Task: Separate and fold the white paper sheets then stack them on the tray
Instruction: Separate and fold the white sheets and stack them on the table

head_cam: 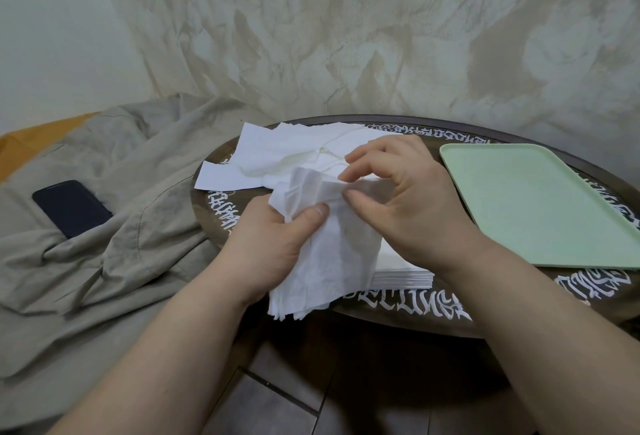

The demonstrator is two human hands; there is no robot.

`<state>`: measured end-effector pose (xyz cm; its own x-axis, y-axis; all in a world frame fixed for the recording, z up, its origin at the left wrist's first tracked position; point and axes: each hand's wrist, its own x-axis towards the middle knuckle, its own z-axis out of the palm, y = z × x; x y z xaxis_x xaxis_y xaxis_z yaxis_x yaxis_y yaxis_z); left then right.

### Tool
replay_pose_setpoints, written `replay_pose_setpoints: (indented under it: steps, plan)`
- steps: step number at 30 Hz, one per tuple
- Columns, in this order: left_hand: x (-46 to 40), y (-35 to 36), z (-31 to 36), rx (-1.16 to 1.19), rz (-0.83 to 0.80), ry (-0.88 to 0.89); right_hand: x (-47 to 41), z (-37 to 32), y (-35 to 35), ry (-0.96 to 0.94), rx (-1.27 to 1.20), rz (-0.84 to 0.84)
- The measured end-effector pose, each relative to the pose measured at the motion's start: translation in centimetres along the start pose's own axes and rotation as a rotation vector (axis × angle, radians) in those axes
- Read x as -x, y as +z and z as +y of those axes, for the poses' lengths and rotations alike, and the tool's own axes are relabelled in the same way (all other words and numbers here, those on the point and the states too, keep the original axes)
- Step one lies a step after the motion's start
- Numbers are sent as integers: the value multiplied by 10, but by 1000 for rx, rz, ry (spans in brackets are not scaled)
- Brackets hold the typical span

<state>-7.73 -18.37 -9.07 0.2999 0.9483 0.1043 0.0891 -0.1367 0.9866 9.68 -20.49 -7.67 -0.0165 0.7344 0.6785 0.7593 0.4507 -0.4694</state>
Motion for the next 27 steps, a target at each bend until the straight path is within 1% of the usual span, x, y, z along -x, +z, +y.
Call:
replay_pose_setpoints:
  steps: [8, 12, 15, 17, 21, 25, 27]
  plan:
    - [-2, 2, 0, 34, 40, -52, -1, -6, 2, -147, 70, 71]
    - [-3, 0, 0, 99, 48, -100, -1, -5, 3, -159, 89, 66]
    - [-3, 0, 0, 132, 52, -117, 0, -4, 2, -141, 56, 31]
    - [-3, 1, 0, 140, 50, -122, 0, -4, 1, -101, 26, -11]
    - [-2, 1, 1, 179, 46, -133, 1, -3, 0, 95, -5, -138]
    - [-2, 3, 3, 312, 6, -172, 0, -2, -2, 279, -121, -154]
    - [-2, 3, 4, 350, 12, -186, -1, -2, -5, 358, -181, -156]
